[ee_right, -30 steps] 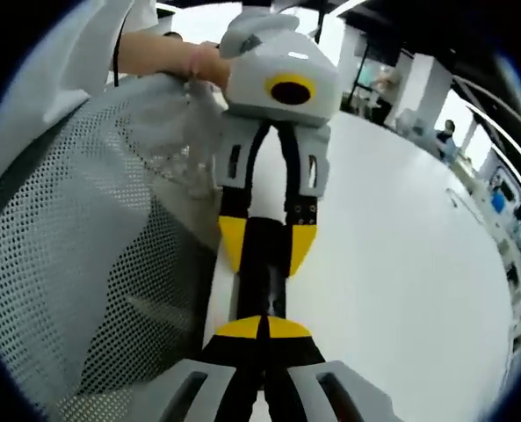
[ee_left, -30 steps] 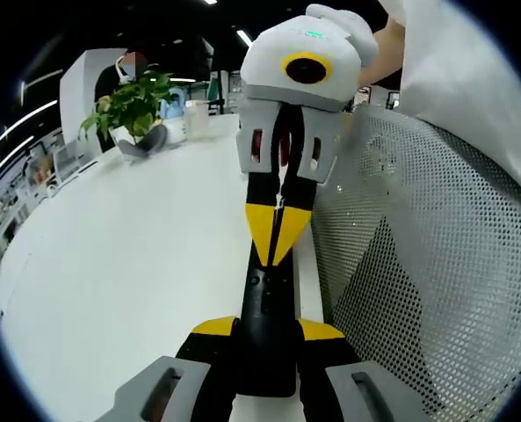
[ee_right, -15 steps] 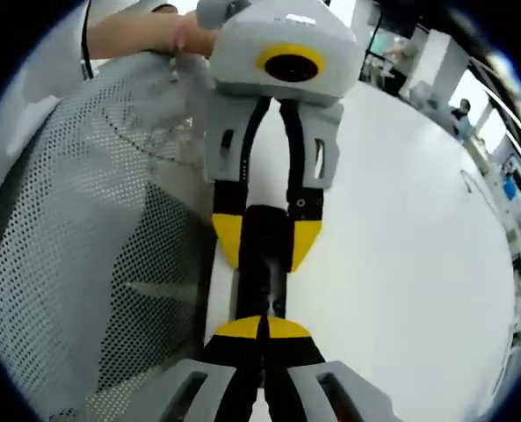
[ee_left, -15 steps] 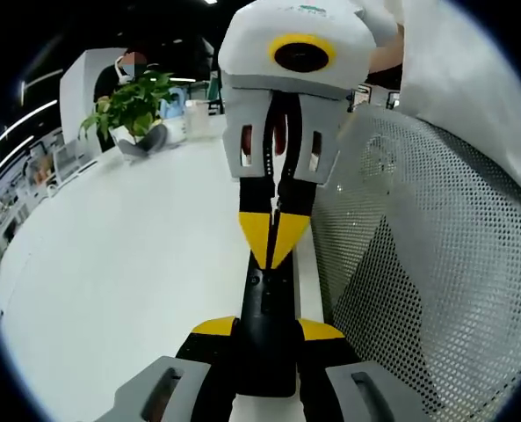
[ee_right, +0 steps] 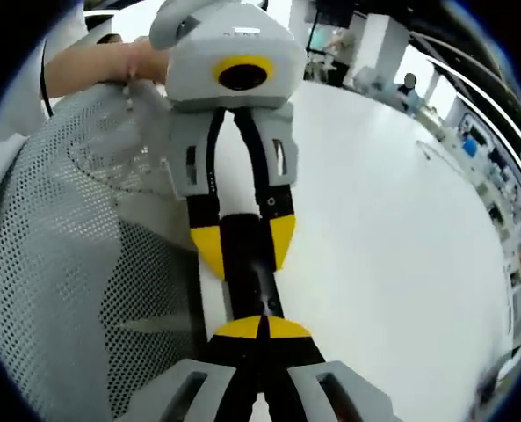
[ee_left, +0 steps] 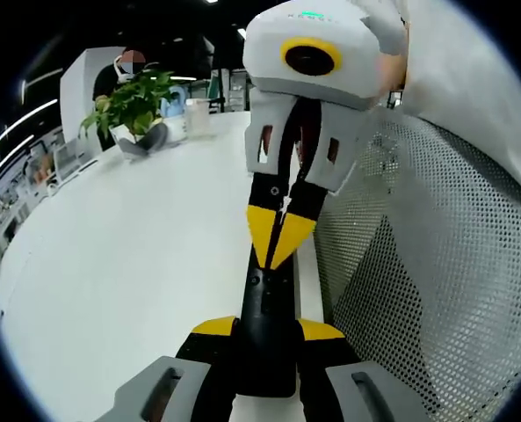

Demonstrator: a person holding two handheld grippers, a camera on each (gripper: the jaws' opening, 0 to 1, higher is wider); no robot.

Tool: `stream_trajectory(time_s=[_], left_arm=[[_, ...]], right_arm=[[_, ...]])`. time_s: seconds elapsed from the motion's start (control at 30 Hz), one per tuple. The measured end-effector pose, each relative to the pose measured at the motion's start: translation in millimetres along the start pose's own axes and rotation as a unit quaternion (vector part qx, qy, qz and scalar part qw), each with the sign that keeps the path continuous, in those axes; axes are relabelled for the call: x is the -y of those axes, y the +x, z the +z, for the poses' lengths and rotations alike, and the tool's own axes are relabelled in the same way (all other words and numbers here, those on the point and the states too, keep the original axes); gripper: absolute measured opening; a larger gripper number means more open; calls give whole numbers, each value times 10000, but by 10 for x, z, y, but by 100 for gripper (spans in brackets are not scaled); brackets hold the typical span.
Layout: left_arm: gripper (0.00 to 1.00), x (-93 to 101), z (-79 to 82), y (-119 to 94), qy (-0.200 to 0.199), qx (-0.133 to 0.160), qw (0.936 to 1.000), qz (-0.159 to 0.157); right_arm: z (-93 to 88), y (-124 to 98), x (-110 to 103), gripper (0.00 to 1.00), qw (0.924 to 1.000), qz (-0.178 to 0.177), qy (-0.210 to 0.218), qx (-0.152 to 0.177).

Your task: Press the specified remote control buttons in sequence, fully releasing each button before pressing the next.

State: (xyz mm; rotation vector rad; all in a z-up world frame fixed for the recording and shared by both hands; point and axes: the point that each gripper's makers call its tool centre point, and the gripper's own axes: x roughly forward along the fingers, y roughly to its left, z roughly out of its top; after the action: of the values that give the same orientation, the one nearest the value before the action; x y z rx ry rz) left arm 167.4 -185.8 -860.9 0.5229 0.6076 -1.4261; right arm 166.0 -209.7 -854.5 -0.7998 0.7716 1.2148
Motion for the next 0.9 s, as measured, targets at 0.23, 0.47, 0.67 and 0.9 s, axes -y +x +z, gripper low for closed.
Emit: stream_trajectory(time_s=[0.23,0.47,0.67,0.9], left_arm=[[25,0,-1,8,44,-68,10000,16],[25,-9,1,10,46,-82,10000,15],[25,-15,5,11,57,-109,9999,15],[25,-12,7,11,32,-81,10000,23]], right_arm=[[22,-16,-131,0,9998,-11,-178,42],[53,14,-137,0,9995,-130,-283,11],[48,30,-139,0,9979,-147,-612,-117],[47,47,-145,0,9944,-395,-947,-242]])
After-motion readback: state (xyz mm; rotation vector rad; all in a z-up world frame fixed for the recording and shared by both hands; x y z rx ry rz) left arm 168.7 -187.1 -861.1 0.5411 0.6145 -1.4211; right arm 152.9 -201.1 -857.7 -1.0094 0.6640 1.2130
